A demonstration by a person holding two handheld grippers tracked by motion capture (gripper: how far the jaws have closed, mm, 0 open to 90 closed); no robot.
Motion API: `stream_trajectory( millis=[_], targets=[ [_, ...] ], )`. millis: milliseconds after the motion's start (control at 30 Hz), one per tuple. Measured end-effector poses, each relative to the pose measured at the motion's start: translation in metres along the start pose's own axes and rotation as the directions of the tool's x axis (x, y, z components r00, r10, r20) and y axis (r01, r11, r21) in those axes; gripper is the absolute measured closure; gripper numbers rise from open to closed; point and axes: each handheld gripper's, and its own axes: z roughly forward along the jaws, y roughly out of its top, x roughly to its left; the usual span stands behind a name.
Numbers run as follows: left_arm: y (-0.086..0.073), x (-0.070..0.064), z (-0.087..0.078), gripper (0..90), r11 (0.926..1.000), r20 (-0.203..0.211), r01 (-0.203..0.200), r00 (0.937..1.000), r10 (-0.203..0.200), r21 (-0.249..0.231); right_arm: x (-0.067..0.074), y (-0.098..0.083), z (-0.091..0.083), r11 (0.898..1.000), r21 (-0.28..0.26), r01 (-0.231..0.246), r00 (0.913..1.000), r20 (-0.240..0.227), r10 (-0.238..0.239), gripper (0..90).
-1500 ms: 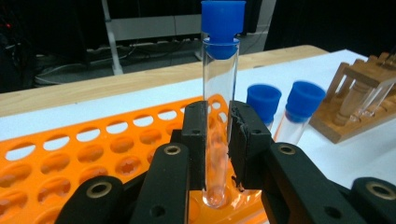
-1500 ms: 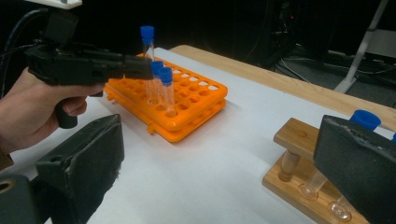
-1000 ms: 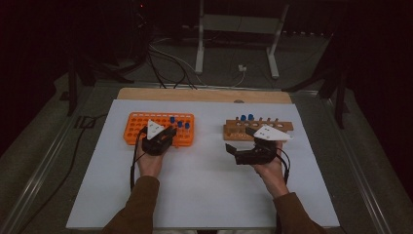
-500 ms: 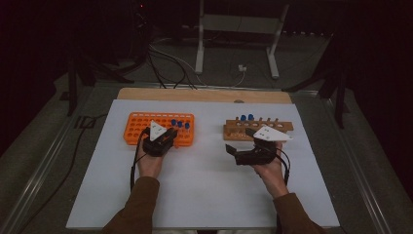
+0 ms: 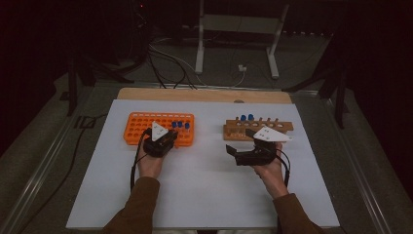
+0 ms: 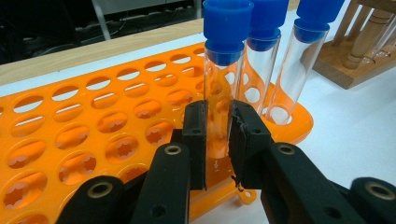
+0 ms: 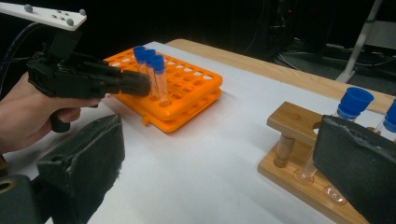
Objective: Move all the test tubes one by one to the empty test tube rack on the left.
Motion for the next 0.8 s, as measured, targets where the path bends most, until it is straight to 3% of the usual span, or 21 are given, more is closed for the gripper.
stream_trajectory(
  millis=[100,300,467,533,667,800],
  targets=[
    [0.000,0.001,-0.001,77.1,0.9997,0.005,0.025,0.9997,-0.025,-0.003,-0.001,0.000,0.000,1.000,0.001,0.000,1.0000,0.004,0.000,2.2],
    [0.002,0.005,-0.010,60.1,0.9984,0.003,0.051,0.9987,-0.051,-0.026,-0.004,0.000,-0.001,1.000,0.002,-0.002,0.9998,0.019,0.002,2.2],
    [0.004,0.014,-0.023,51.9,0.9932,0.007,0.107,0.9943,-0.107,-0.047,-0.007,0.001,-0.001,1.000,0.012,-0.002,0.9994,0.036,0.002,2.2],
    [0.004,0.018,-0.029,48.2,0.9876,0.029,0.142,0.9897,-0.140,-0.067,-0.009,0.001,0.000,1.000,0.017,-0.003,0.9991,0.043,0.003,2.2],
    [0.005,0.016,-0.038,30.9,0.9810,0.024,0.174,0.9847,-0.173,-0.085,-0.012,0.001,0.001,0.999,0.034,0.005,0.9975,0.070,-0.007,2.2],
    [0.004,0.011,-0.046,15.2,0.9834,0.043,0.169,0.9851,-0.167,-0.066,-0.016,0.003,0.002,0.999,0.042,0.004,0.9962,0.086,-0.008,2.2]
  ],
)
